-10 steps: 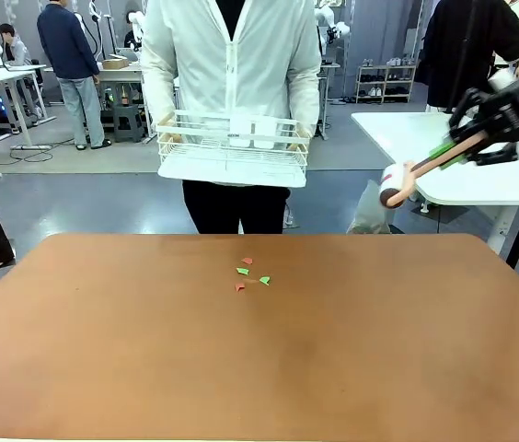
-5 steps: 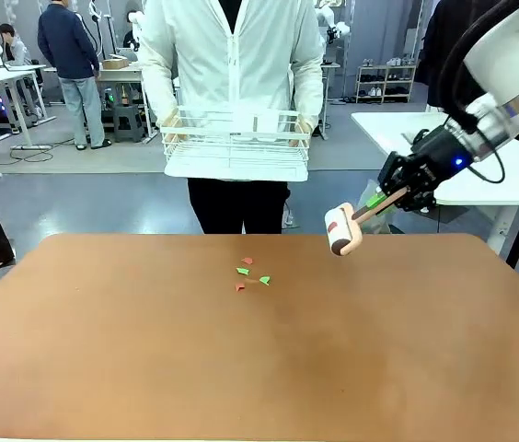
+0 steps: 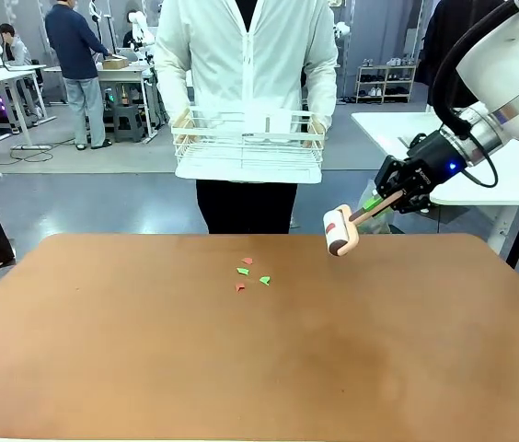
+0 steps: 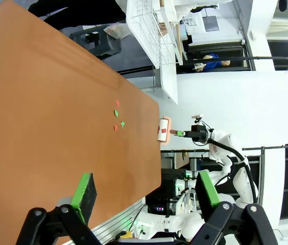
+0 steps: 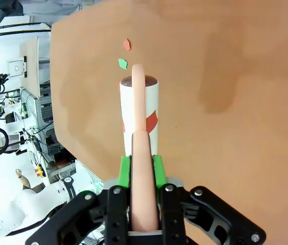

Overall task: Clean the table.
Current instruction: Clean the table with the Lint Roller when the human lifts the Dish drying rack.

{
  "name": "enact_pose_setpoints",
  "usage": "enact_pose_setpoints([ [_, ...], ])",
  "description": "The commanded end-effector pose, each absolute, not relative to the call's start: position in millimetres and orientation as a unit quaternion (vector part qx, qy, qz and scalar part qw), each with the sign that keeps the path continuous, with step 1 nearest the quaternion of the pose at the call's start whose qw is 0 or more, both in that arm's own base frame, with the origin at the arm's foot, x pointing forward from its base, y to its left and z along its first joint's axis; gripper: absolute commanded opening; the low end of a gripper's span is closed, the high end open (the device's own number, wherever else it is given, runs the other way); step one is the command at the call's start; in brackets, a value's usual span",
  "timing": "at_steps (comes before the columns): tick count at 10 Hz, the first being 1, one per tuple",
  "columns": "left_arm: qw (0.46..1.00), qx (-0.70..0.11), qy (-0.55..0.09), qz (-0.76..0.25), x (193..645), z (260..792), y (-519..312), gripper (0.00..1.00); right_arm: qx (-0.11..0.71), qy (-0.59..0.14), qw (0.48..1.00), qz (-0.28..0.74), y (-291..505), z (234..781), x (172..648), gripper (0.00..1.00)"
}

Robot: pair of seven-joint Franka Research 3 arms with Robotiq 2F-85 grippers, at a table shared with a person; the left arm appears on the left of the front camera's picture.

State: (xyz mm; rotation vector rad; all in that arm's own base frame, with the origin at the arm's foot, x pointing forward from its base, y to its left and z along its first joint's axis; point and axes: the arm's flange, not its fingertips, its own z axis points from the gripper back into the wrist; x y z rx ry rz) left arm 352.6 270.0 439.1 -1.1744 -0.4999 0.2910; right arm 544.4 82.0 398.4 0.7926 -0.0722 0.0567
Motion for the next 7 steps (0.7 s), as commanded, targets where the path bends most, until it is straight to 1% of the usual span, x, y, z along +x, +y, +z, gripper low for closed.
enact_pose_setpoints([
  [1, 0.783, -0.558, -0.238, 0.137, 352, 441, 272, 1.00, 0.386, -0.036, 0.922, 0.026, 82, 397, 545, 0.21],
  [3, 0.783, -0.558, -0.238, 0.137, 352, 441, 272, 1.00, 0.420, -0.040, 0.906, 0.028, 97, 352, 571, 0.21],
  [5, 0.783, -0.558, -0.238, 0.137, 352, 441, 272, 1.00, 0.408, -0.033, 0.912, 0.017, 115, 330, 577, 0.21],
  [7, 0.783, -0.558, -0.238, 0.137, 352, 441, 272, 1.00, 0.393, -0.012, 0.919, 0.004, 116, 319, 579, 0.21],
])
